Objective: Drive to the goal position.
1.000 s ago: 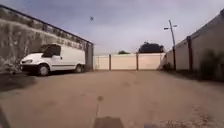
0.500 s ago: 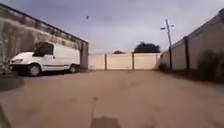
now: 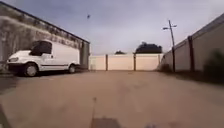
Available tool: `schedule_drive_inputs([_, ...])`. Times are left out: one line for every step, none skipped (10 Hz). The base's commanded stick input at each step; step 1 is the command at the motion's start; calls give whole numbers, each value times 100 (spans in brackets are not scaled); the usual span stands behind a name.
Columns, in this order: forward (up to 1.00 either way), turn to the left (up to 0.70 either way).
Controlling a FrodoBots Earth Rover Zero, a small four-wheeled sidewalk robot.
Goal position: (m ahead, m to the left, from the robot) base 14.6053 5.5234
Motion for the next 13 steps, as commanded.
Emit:
schedule_drive_inputs([70,0])
schedule_drive_inputs([70,0])
schedule_drive_inputs([70,0])
schedule_drive_inputs([70,0])
schedule_drive_inputs([70,0])
schedule_drive_inputs([70,0])
schedule_drive_inputs([70,0])
schedule_drive_inputs([70,0])
schedule_drive_inputs([70,0])
schedule_drive_inputs([70,0])
schedule_drive_inputs([70,0])
schedule_drive_inputs([70,0])
schedule_drive_inputs([70,0])
